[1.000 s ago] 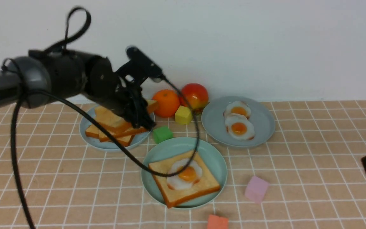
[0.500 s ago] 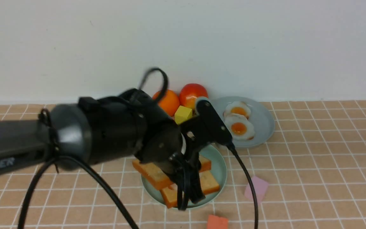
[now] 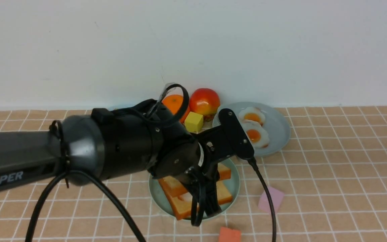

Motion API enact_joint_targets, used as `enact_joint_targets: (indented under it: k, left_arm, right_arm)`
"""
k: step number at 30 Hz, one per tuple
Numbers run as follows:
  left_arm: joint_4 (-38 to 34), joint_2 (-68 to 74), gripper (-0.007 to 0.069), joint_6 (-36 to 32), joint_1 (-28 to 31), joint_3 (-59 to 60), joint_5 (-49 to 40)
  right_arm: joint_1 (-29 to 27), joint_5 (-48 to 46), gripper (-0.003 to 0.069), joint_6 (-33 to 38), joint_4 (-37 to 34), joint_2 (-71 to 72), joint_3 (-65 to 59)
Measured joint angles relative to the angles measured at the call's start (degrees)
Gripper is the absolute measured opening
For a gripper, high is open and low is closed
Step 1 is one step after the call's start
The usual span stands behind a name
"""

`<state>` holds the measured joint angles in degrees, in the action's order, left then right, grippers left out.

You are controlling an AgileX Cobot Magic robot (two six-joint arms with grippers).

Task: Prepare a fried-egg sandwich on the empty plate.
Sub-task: Use the left arm to place a slice of bread on the fried egg in the middle

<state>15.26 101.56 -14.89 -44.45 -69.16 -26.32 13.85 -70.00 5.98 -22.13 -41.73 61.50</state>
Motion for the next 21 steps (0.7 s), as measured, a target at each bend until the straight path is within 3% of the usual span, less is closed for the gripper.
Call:
enact_joint_targets:
  k: [21]
  left_arm:
    - [0.6, 5.3, 0.0078, -0.2, -0.2, 0.0, 1.6]
  right_arm:
    - [0.0, -0.5, 0.0063, 0.0, -0.4, 0.0, 0.0]
